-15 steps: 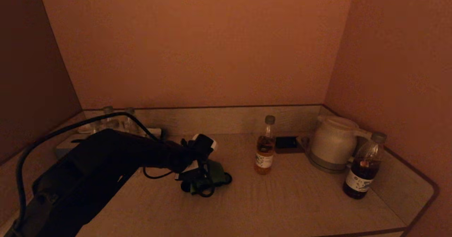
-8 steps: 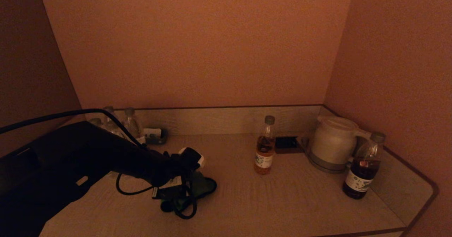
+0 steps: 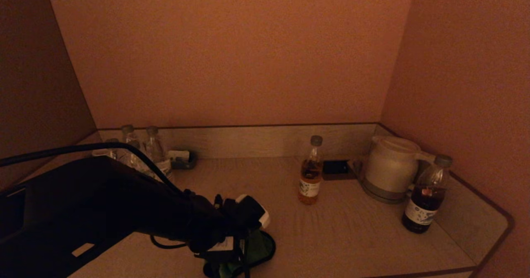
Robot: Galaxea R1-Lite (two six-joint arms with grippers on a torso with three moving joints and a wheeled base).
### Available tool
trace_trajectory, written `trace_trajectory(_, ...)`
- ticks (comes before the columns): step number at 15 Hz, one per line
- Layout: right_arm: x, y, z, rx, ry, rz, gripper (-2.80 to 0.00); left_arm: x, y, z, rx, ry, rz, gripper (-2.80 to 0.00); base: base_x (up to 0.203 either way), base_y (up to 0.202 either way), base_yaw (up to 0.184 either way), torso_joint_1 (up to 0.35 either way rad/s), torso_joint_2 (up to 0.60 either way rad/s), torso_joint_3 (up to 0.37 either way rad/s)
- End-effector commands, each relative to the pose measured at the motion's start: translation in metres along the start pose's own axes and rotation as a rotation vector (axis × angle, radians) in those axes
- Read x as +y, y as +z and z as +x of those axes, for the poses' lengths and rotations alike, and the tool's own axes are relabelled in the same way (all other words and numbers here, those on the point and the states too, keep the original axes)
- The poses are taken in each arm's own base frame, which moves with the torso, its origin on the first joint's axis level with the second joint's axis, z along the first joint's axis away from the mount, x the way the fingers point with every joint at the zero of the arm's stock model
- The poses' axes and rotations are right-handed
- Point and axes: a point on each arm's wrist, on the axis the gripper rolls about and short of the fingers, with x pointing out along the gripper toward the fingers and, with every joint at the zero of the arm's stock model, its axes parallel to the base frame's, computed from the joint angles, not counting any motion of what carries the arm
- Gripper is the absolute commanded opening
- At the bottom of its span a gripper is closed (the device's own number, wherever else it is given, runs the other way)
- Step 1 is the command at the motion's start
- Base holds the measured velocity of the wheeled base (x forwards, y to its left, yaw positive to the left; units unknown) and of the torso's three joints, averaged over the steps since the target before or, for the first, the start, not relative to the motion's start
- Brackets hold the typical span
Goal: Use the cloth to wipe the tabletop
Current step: Sweep the stains on the table
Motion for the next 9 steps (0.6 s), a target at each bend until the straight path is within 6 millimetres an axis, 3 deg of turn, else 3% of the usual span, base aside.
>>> trace_trajectory(1,0.0,0.0,0.0,0.001,0.001,0.0,-2.8,-0.017,0.0,0.007,-0.022,-0.022,0.009,-2.8,0.0,0.0,0.0,0.0,0.0,0.0)
trace_trajectory(9,0.0,0.0,0.0,0.001,0.001,0.0,-2.8,-0.07,0.045,0.041,-0.178,-0.11,0.003,-2.8,0.0,0.0,0.0,0.0,0.0,0.0)
